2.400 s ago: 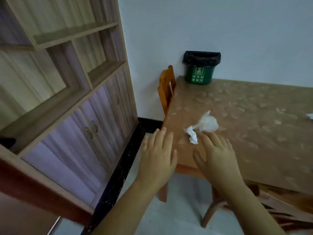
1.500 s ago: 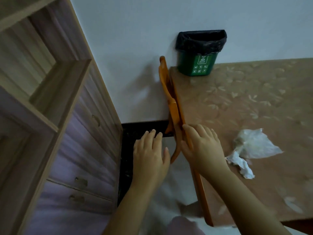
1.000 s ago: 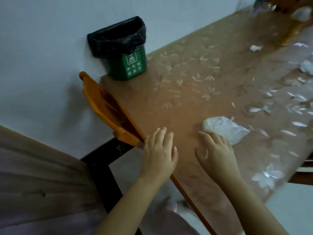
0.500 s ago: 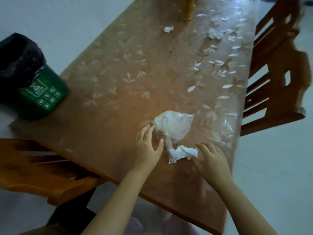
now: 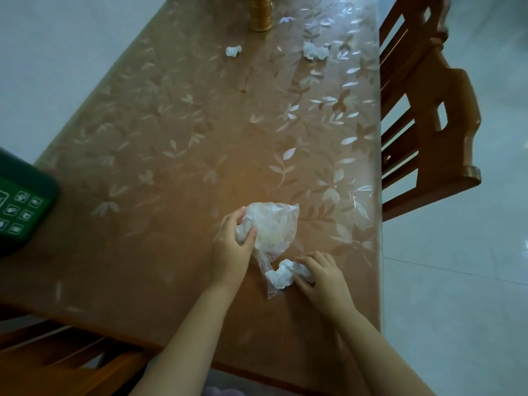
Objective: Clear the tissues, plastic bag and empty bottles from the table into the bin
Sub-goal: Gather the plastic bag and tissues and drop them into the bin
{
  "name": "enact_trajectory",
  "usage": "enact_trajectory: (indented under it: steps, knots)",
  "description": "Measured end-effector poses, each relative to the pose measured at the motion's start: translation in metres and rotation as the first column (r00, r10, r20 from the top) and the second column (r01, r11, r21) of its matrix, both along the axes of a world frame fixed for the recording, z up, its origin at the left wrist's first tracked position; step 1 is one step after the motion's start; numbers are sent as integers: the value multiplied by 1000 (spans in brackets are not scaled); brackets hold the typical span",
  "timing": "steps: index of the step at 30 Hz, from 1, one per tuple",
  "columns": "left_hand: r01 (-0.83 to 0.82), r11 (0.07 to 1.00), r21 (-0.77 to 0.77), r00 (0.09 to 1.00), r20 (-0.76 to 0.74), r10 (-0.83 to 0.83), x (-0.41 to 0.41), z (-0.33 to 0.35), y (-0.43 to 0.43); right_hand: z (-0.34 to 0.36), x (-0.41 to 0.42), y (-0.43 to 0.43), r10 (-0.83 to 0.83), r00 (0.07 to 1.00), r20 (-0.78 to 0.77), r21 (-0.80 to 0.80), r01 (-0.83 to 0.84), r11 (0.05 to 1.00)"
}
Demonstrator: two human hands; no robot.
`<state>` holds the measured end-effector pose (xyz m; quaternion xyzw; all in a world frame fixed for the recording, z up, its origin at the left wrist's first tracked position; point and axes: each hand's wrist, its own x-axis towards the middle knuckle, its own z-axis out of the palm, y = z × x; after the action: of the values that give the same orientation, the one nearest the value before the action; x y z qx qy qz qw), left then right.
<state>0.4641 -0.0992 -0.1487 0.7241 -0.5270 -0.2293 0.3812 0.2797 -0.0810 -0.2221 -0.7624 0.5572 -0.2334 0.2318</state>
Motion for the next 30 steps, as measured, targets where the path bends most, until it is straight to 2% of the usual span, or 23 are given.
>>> enact_trajectory:
  steps: [4,13,22,30]
  knots:
    - [-26,999,-41,999,-20,26,0,-1,-7,-3,4,3,4,1000,24,15,-4,1000]
    - [-133,991,-24,964,-237,124,-2,7,4,3,6,10,-50,995,91,131,37,991]
    - [-274,957,-91,871,-446,207,15,41,28,58,14,9,-55,974,218,50,45,998]
    - [-331,930,-160,862,-453,229,70,94,76,115,74,12,95,938,333,-30,-90,995]
